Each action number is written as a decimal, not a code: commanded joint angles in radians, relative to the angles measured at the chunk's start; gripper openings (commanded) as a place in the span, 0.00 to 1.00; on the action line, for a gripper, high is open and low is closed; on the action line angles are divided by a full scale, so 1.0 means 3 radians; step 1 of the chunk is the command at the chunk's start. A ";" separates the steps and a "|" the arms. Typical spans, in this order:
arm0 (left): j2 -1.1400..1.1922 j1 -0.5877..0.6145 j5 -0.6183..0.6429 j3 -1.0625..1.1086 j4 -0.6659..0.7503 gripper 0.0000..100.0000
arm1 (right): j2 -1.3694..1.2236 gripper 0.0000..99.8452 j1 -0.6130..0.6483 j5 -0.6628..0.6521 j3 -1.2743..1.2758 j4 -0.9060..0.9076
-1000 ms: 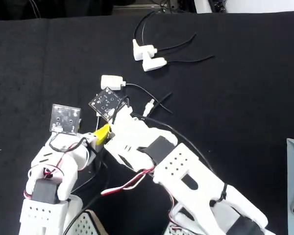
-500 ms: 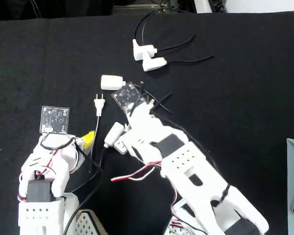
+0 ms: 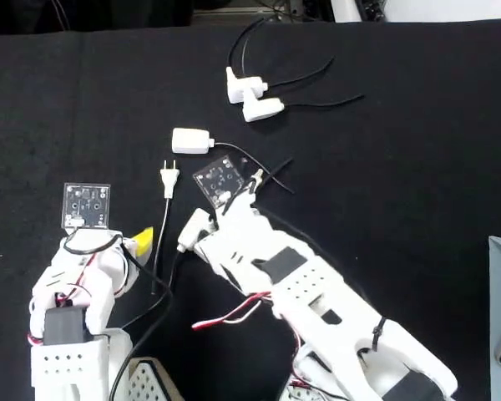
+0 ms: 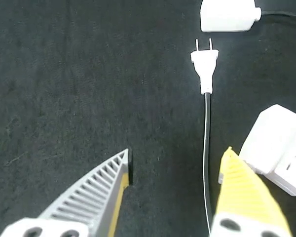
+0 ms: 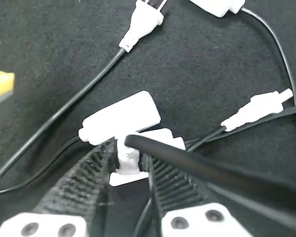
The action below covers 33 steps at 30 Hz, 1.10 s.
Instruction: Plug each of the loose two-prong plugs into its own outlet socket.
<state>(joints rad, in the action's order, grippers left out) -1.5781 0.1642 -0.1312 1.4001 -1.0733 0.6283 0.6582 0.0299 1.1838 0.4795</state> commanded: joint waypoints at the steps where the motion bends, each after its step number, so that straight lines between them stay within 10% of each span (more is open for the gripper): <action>1: -0.0020 0.0023 -0.0015 -0.0023 -0.0005 0.29 | 0.0064 0.01 0.0113 0.0026 0.0003 -0.0077; 33: -0.0020 0.0028 -0.0020 0.0018 -0.0005 0.29 | -0.0662 0.01 0.0005 -0.0609 -0.0079 -0.0174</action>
<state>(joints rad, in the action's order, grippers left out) -1.5781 0.1642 -0.1312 1.4139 -1.0733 0.4473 0.6859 -0.1389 1.1715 0.4289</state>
